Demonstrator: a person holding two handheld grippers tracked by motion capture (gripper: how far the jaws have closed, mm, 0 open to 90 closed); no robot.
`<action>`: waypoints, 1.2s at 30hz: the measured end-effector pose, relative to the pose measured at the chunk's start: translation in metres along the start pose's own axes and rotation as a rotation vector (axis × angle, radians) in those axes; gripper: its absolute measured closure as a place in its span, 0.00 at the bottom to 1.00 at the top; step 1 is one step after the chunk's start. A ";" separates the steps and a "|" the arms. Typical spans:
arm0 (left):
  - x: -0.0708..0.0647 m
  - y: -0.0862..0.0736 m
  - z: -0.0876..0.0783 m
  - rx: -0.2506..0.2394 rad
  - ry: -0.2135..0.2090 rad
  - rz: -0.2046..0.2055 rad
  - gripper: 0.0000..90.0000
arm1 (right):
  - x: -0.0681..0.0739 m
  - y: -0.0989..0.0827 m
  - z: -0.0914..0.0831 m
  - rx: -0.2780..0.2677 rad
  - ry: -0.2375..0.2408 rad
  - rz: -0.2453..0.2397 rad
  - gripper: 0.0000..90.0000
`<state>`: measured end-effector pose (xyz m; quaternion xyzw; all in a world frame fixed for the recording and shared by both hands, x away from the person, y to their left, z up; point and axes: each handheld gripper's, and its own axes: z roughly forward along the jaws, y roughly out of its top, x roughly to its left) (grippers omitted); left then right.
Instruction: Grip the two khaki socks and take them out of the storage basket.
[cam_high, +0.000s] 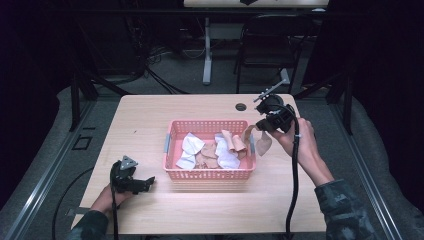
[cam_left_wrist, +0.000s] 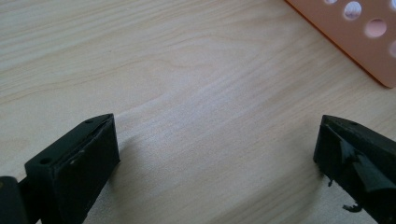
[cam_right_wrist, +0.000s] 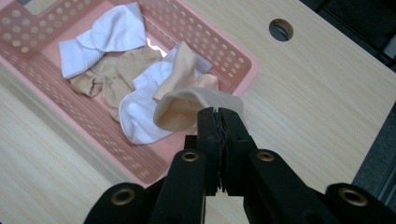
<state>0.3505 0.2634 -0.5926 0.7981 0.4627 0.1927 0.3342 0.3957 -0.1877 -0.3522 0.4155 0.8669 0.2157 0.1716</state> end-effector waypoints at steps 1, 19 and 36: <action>0.000 0.000 0.000 0.000 0.000 0.000 0.00 | -0.001 0.000 -0.001 -0.003 0.000 0.004 0.98; 0.000 0.000 0.000 0.000 0.000 0.000 0.00 | -0.038 -0.027 -0.005 0.014 -0.077 0.081 0.98; 0.000 0.000 0.000 0.000 0.000 0.000 0.00 | -0.072 -0.064 0.047 0.083 -0.055 0.213 0.98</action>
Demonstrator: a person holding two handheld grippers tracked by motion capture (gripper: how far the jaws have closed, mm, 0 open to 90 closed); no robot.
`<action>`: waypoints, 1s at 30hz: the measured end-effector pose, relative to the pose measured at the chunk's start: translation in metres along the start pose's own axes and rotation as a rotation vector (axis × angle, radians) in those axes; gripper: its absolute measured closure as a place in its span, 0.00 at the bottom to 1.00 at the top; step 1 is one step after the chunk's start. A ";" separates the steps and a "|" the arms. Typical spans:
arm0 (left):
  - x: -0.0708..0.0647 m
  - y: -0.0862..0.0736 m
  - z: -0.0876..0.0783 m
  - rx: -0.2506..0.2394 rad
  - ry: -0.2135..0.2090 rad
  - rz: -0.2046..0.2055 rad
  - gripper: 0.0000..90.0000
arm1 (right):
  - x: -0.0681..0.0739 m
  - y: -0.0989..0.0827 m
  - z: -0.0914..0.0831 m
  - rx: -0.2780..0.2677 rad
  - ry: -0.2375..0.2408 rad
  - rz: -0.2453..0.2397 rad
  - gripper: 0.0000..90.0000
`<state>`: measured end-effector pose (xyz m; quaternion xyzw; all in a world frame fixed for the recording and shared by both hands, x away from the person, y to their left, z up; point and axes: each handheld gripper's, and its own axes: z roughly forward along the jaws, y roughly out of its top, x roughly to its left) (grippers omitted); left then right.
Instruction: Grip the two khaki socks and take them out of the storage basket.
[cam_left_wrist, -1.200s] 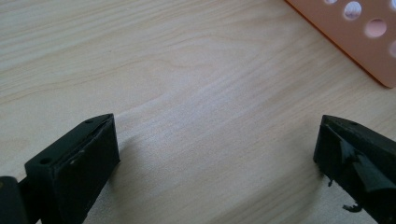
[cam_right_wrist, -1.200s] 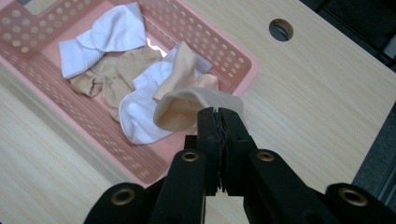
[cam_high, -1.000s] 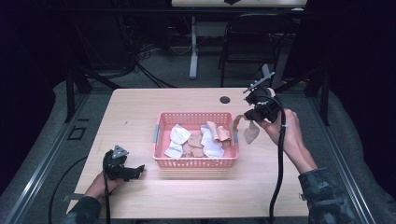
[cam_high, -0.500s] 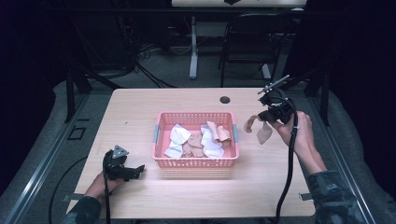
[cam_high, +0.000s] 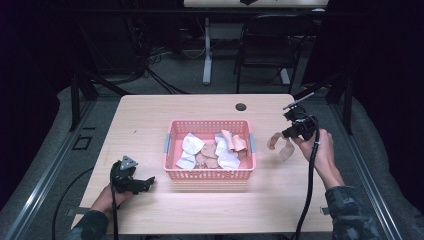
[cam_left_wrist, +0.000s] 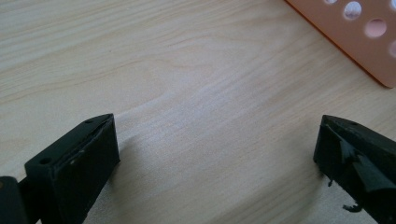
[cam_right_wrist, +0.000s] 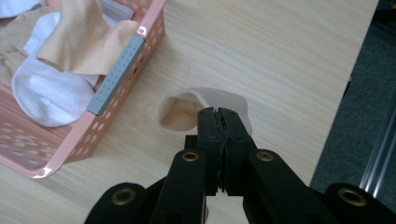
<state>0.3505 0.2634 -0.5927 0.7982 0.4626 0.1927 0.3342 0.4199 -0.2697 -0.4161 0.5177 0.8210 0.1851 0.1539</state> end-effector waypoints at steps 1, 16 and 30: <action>0.000 0.000 0.000 0.000 0.000 -0.001 0.00 | -0.001 -0.001 0.006 0.009 0.008 0.011 0.98; 0.000 0.000 0.000 0.000 0.000 0.000 0.00 | -0.011 -0.011 0.055 0.125 0.052 0.080 0.94; 0.000 0.000 0.000 0.000 0.000 0.000 0.00 | -0.003 -0.004 0.029 0.052 0.085 0.048 0.53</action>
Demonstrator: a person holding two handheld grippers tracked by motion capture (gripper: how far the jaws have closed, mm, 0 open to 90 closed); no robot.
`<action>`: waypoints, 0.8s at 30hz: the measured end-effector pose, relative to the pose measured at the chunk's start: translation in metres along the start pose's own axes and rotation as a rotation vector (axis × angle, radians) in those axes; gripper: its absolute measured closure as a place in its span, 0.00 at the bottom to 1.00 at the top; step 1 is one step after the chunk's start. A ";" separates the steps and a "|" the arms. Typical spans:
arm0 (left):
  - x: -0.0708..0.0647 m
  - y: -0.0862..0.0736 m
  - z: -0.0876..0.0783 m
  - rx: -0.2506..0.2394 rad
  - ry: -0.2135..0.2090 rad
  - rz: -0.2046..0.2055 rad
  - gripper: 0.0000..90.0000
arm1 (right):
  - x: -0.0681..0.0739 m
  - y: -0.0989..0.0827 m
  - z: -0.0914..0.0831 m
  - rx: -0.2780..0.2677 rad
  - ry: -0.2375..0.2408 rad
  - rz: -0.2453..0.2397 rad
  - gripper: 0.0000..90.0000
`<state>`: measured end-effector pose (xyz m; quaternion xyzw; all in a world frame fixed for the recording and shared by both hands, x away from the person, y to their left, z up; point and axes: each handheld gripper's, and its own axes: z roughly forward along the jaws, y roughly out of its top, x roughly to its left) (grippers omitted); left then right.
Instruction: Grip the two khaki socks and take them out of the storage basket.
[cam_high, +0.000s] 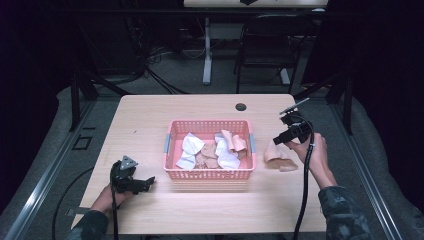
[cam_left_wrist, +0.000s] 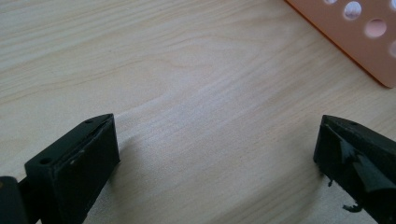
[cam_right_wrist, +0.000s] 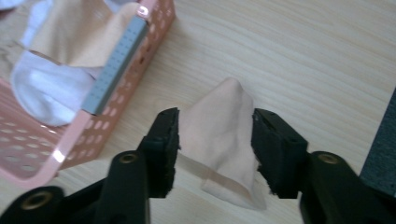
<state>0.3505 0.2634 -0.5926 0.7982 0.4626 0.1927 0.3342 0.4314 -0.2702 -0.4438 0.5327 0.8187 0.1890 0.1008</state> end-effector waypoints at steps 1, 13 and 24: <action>0.000 0.000 0.000 0.000 0.000 0.000 0.00 | 0.002 0.001 -0.002 -0.012 0.012 0.004 0.47; 0.000 0.000 0.000 0.000 0.000 0.000 0.00 | 0.032 0.017 -0.019 -0.060 0.112 -0.061 0.16; 0.000 0.000 0.000 0.000 0.000 0.000 0.00 | 0.060 0.038 -0.011 -0.033 0.168 -0.129 0.04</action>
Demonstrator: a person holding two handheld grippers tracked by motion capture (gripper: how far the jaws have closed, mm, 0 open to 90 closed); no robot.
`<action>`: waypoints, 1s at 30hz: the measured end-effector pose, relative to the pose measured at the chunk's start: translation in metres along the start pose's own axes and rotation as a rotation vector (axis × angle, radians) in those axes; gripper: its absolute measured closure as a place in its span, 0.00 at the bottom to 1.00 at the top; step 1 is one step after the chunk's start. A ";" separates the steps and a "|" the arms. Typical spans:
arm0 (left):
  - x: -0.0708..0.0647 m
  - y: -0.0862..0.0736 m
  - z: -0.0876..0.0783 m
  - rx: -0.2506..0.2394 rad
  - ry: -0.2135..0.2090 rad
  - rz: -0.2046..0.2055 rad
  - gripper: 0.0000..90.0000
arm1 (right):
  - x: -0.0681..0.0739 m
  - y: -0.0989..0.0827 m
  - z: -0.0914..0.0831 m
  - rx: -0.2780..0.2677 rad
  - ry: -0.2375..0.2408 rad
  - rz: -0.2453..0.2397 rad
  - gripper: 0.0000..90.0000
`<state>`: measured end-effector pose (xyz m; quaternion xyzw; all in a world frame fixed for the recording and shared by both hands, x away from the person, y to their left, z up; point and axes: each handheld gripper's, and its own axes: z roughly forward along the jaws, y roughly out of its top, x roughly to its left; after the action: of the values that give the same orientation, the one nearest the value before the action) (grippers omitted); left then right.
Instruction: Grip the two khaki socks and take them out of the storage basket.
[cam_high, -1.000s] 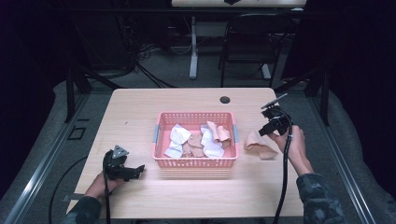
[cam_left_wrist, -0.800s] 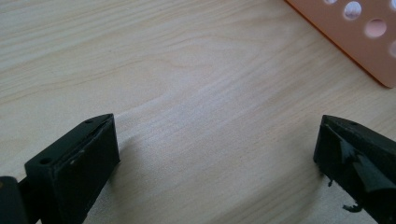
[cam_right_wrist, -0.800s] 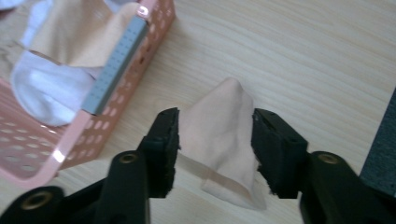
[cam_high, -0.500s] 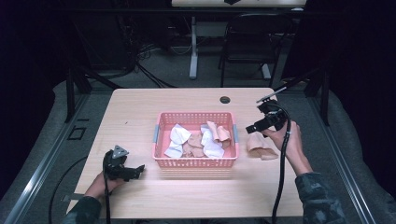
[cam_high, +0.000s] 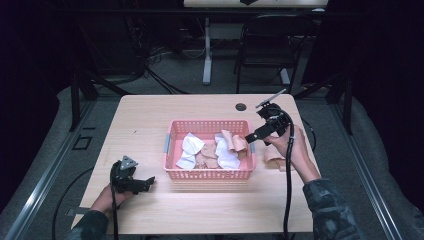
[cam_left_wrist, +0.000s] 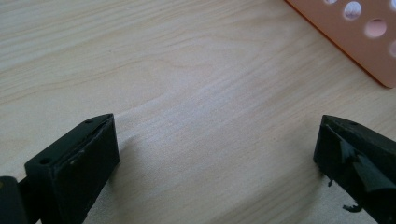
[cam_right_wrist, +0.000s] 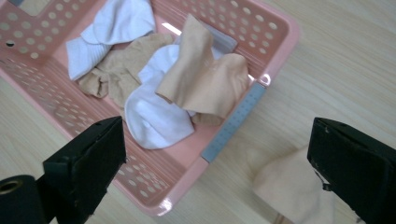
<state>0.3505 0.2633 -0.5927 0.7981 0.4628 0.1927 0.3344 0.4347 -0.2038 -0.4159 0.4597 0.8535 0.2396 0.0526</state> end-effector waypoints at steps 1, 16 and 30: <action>0.000 0.000 0.000 0.000 0.000 0.000 0.00 | 0.002 0.003 0.002 -0.010 0.005 -0.005 0.04; 0.000 0.000 0.000 0.000 0.000 0.000 0.00 | 0.026 0.028 0.036 0.026 0.061 -0.028 0.00; 0.000 0.000 0.000 0.000 0.000 0.000 0.00 | 0.036 0.038 0.084 0.084 0.041 0.006 0.36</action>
<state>0.3505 0.2634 -0.5927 0.7981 0.4628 0.1924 0.3344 0.4686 -0.1269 -0.4679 0.4589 0.8624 0.2131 0.0150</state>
